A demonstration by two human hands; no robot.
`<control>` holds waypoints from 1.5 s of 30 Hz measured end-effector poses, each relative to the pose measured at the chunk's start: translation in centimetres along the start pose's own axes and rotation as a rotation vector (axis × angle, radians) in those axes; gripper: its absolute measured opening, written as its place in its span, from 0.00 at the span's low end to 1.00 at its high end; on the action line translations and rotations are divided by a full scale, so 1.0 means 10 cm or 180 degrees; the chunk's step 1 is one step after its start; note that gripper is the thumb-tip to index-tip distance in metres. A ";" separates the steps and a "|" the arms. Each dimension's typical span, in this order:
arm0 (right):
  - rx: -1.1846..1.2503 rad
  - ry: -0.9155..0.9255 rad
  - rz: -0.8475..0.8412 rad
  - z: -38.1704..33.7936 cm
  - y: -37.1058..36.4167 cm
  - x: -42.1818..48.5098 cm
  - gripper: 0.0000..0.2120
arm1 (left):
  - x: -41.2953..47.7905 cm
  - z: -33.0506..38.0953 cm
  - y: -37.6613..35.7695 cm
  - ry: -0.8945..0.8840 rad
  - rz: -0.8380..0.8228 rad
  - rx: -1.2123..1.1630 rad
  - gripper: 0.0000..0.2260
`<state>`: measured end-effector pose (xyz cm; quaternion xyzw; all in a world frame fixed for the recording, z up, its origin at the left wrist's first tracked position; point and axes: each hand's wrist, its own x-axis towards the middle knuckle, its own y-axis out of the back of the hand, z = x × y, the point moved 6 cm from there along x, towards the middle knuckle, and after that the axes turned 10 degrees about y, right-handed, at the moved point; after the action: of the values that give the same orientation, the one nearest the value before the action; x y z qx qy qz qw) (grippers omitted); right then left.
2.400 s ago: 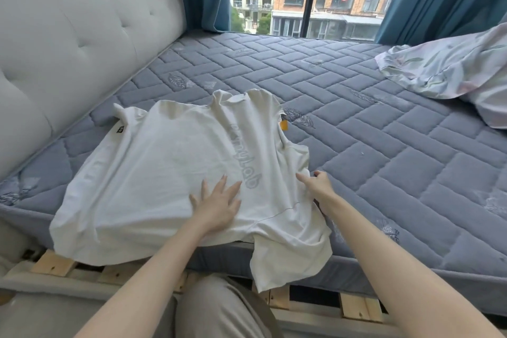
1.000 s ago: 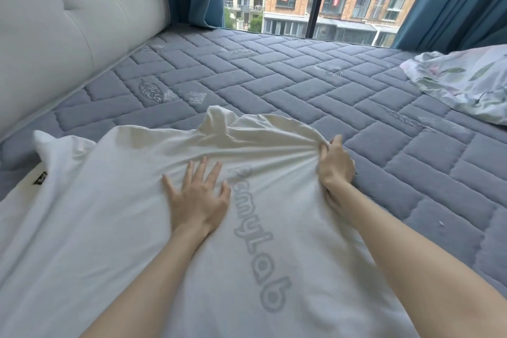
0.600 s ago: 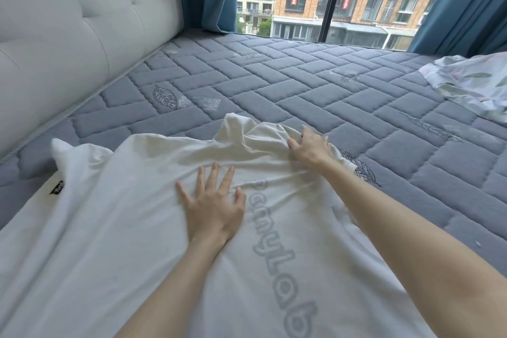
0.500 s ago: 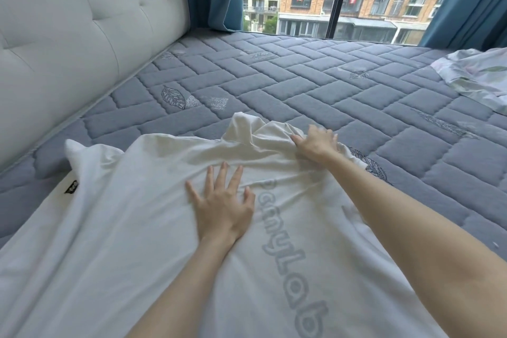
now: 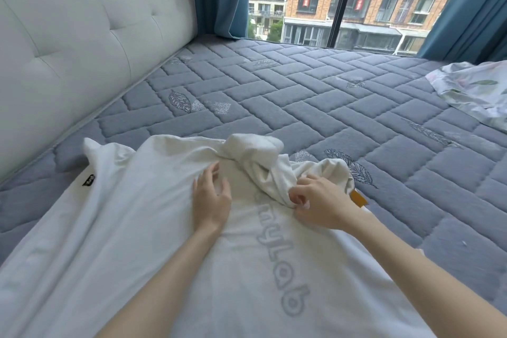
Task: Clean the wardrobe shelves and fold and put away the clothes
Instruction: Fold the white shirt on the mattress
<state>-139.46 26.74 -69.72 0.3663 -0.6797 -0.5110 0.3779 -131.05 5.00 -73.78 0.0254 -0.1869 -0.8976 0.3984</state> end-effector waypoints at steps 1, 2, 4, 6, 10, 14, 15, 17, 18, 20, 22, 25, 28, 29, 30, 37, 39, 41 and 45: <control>0.0201 -0.0187 -0.0035 0.02 0.01 -0.05 0.04 | 0.01 0.05 0.03 0.0011 -0.0039 -0.0155 0.23; 0.0476 -0.0416 -0.0014 0.06 0.02 -0.09 0.08 | 0.03 0.13 0.05 -0.0075 -0.0078 -0.0138 0.23; 0.0950 -0.0895 0.0143 0.11 0.08 -0.07 0.18 | 0.12 0.39 0.05 -0.0389 -0.0187 0.0145 0.25; 0.1064 -0.1216 0.0490 0.11 0.11 0.05 0.19 | 0.23 0.65 -0.04 -0.0630 -0.0576 0.0653 0.37; 0.1197 -0.1474 0.0627 0.00 0.02 0.28 0.15 | 0.39 0.60 -0.21 -0.0298 -0.1599 0.2538 0.56; 0.1060 -0.1751 0.1192 0.09 0.19 0.30 0.09 | 0.40 0.46 -0.03 -0.0644 -0.1577 0.2931 0.38; 0.1054 -0.1809 0.1281 0.14 0.26 0.31 0.08 | 0.45 0.49 0.05 -0.0639 -0.1446 0.2605 0.31; 0.1193 -0.1850 0.1363 0.21 0.42 0.33 0.07 | 0.56 0.59 0.18 -0.0403 -0.1251 0.2108 0.18; 0.1341 -0.1863 0.1455 0.25 0.50 0.36 0.08 | 0.63 0.66 0.22 -0.0276 -0.1191 0.2030 0.15; 0.1967 -0.1947 0.1646 0.36 0.62 0.45 0.08 | 0.81 0.84 0.24 -0.0080 -0.0879 0.2039 0.22; 0.2984 -0.2193 0.1849 0.52 0.64 0.61 0.07 | 1.01 1.07 0.17 0.0187 -0.0629 0.1469 0.16; 0.3357 -0.2484 0.2407 0.79 0.71 0.82 0.13 | 1.22 1.33 -0.11 0.0741 -0.1056 -0.0368 0.10; 0.2292 -0.2397 0.2096 0.78 0.70 0.84 0.27 | 1.17 1.40 -0.37 0.0460 -0.1534 -0.0688 0.35; 0.1837 -0.2153 0.1996 0.70 0.71 0.81 0.29 | 1.11 1.36 -0.40 0.0252 -0.1552 -0.0470 0.38; 0.1405 -0.1855 0.1915 0.62 0.69 0.78 0.28 | 1.04 1.26 -0.44 0.0003 -0.1538 -0.0152 0.38; 0.0047 -0.1036 -0.0436 0.33 -0.30 0.56 0.23 | 0.30 0.33 -0.76 -0.0811 -0.1735 0.3001 0.24; -0.0128 -0.1553 -0.0507 0.64 -0.34 0.44 0.25 | 0.30 0.21 -0.76 -0.0735 -0.1503 0.3141 0.23; -0.0054 -0.2285 -0.0341 0.99 -0.31 0.31 0.29 | 0.38 0.18 -0.74 -0.0626 -0.1243 0.3079 0.23; -0.0451 -0.2854 0.0112 1.14 -0.14 0.39 0.25 | 0.48 0.15 -0.76 -0.0615 -0.0897 0.3195 0.26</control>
<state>-151.13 27.76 -72.70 0.0705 -0.7456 -0.6579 0.0790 -139.99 6.67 -74.60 0.1550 -0.6242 -0.7408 0.1937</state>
